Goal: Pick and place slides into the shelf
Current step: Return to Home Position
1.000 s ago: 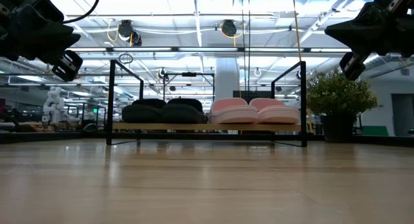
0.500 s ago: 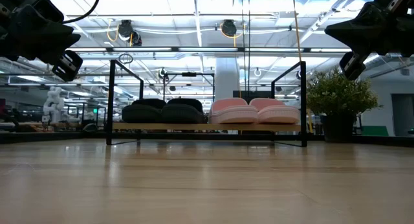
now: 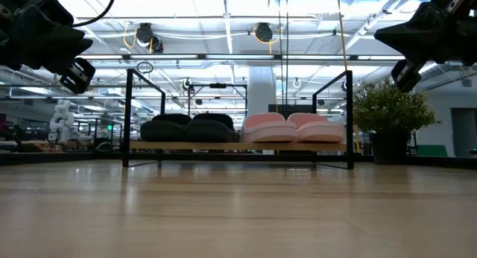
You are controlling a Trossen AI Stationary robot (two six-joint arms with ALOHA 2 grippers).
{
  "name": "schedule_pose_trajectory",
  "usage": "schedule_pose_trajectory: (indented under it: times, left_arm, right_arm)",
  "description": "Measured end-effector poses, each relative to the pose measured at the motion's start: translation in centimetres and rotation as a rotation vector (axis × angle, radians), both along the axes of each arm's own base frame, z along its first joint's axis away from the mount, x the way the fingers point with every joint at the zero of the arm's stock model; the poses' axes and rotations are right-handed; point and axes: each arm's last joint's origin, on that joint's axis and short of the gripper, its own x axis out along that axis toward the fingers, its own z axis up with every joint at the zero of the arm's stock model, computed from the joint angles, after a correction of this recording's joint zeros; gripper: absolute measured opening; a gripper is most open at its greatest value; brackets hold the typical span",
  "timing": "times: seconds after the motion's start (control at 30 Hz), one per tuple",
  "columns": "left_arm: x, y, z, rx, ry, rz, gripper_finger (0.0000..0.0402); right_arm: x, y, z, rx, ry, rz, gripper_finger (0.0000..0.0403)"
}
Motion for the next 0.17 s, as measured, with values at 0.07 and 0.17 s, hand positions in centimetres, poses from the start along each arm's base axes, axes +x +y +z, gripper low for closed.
schedule_pose_trajectory:
  times: [0.07, 0.17]
  left_arm:
    - [0.0, 0.0, 0.0, 0.0, 0.0, 0.0, 0.0051]
    - [0.0, 0.0, 0.0, 0.0, 0.0, 0.0, 0.0051]
  right_arm:
    - [0.0, 0.0, 0.0, 0.001, 0.0, 0.0, 0.0009]
    - [0.0, 0.0, 0.0, 0.0, 0.0, 0.0, 0.0009]
